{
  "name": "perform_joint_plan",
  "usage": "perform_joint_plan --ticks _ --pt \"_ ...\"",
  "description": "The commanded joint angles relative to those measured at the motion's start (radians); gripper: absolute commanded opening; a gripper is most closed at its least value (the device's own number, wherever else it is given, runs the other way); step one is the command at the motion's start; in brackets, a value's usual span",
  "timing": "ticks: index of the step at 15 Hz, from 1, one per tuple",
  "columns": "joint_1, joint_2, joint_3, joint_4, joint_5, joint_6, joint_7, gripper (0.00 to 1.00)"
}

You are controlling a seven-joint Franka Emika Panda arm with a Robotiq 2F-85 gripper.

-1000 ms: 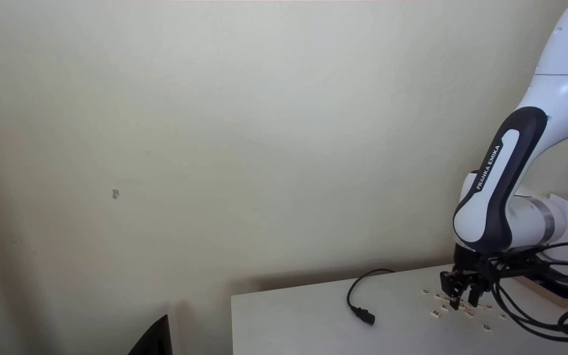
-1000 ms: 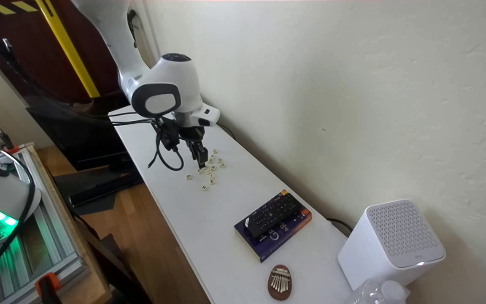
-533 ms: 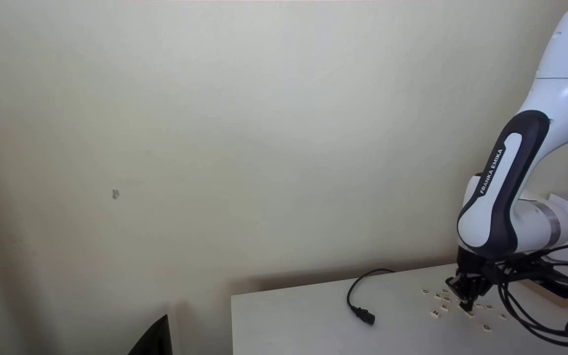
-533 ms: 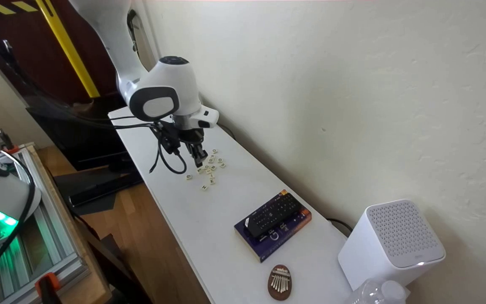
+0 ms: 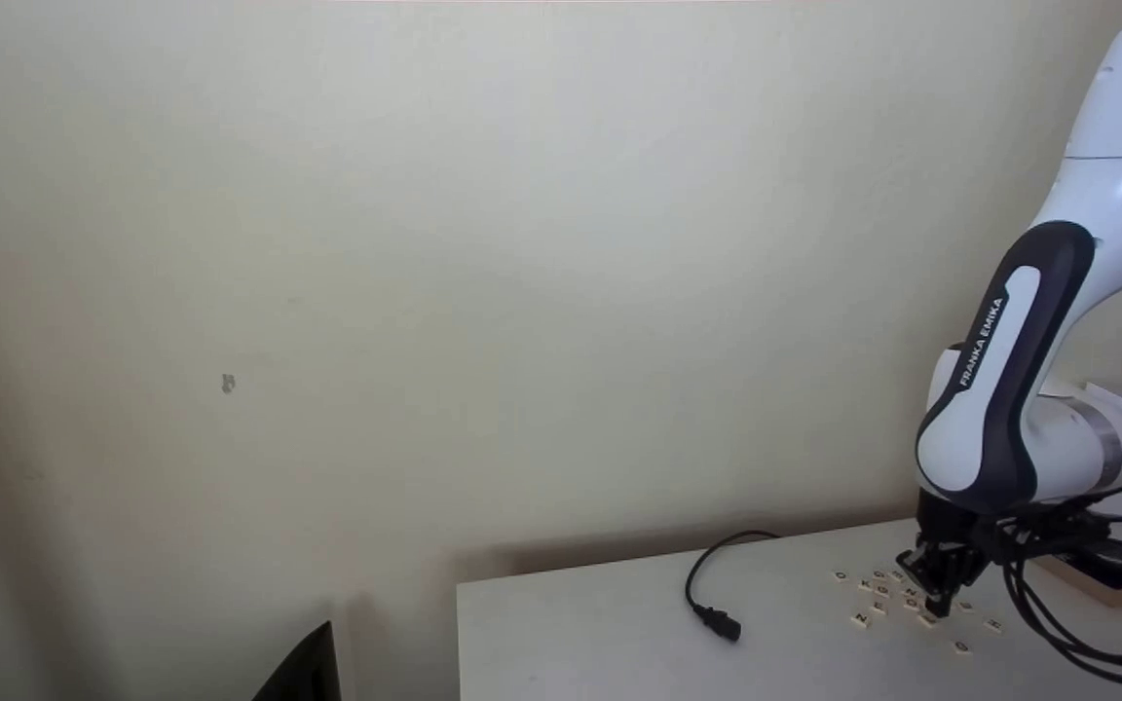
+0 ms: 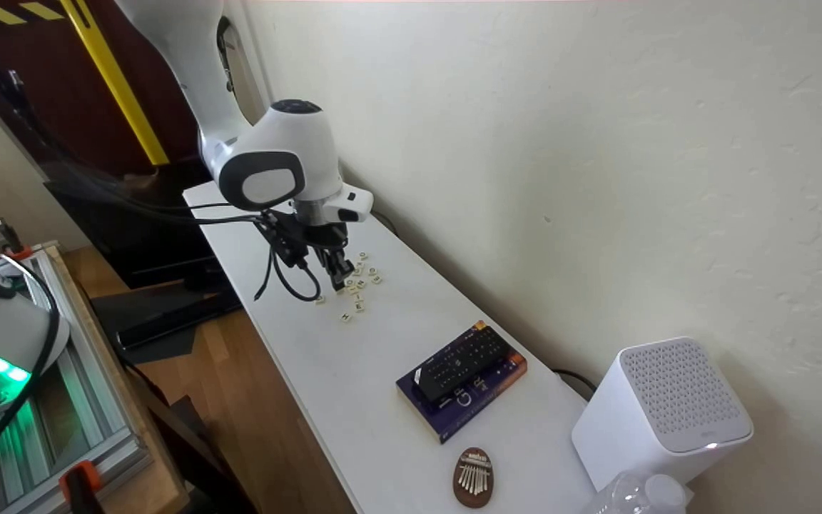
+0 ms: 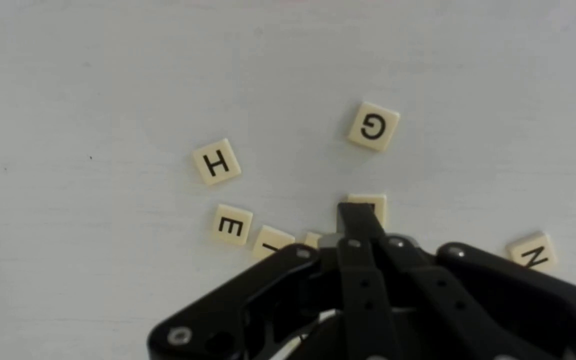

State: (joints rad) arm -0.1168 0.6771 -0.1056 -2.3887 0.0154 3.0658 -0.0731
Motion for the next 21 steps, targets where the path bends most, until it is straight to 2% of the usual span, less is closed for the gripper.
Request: perform_joint_plan --ticks 1,12,21 --pt "-0.007 0.014 -0.003 -0.012 -0.035 0.018 -0.019 0.0" --pt "0.01 0.048 0.005 -0.003 -0.078 0.037 -0.058 0.0" --pt "0.063 0.049 -0.017 -0.01 -0.123 0.027 -0.083 0.0"
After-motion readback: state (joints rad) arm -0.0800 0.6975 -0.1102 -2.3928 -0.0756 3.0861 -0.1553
